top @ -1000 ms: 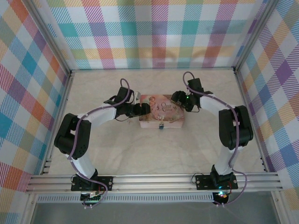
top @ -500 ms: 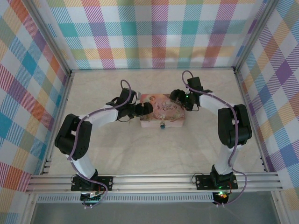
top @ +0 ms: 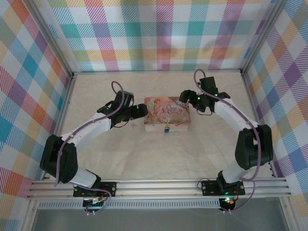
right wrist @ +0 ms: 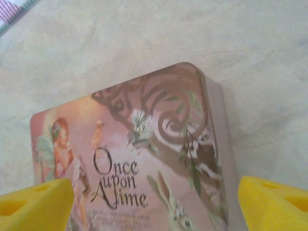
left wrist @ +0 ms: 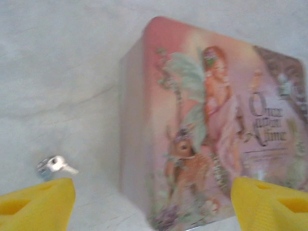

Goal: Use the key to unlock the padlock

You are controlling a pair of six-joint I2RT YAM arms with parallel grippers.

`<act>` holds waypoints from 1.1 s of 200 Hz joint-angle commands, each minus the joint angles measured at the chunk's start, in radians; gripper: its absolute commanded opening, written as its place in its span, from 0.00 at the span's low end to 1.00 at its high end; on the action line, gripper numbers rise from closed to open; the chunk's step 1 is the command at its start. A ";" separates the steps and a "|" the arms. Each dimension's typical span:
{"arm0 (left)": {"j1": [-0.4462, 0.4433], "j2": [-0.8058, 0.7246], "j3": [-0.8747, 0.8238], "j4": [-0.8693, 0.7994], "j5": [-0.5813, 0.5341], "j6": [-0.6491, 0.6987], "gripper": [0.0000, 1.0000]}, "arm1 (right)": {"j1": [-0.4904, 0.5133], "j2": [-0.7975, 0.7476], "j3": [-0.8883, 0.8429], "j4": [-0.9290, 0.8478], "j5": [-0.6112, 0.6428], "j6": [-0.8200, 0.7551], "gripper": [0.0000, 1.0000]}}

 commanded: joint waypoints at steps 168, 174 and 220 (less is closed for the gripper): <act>0.013 0.430 0.221 -0.287 -0.218 -0.301 0.47 | 0.183 -0.459 -0.356 -0.038 0.026 0.051 0.84; 0.015 0.434 0.221 -0.286 -0.219 -0.303 0.47 | 0.184 -0.459 -0.357 -0.037 0.026 0.050 0.84; 0.028 0.454 0.213 -0.279 -0.232 -0.308 0.45 | 0.185 -0.455 -0.362 -0.028 0.023 0.052 0.83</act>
